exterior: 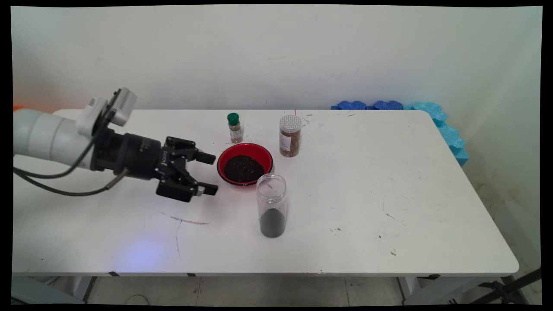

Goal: Pick up the black seasoning powder from the table

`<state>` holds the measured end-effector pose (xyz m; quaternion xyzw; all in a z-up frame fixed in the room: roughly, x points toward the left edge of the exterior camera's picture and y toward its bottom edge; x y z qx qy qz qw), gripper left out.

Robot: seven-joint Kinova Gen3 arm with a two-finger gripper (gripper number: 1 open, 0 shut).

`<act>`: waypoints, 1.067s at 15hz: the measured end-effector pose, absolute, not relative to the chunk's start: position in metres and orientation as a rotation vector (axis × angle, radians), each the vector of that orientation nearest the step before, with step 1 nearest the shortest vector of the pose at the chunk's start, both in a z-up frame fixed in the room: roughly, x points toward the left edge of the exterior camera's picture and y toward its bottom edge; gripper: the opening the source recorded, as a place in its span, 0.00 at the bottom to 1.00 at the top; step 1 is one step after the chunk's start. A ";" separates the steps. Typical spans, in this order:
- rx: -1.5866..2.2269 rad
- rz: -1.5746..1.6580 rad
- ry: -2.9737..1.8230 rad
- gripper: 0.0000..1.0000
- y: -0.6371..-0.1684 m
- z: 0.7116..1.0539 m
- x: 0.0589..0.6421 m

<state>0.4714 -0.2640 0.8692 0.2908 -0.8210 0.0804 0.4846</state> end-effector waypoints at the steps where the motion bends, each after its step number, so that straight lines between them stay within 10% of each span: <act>1: 0.704 0.201 -1.989 1.00 -0.265 0.864 0.470; 16: 0.592 0.214 -1.908 1.00 -0.267 0.816 0.437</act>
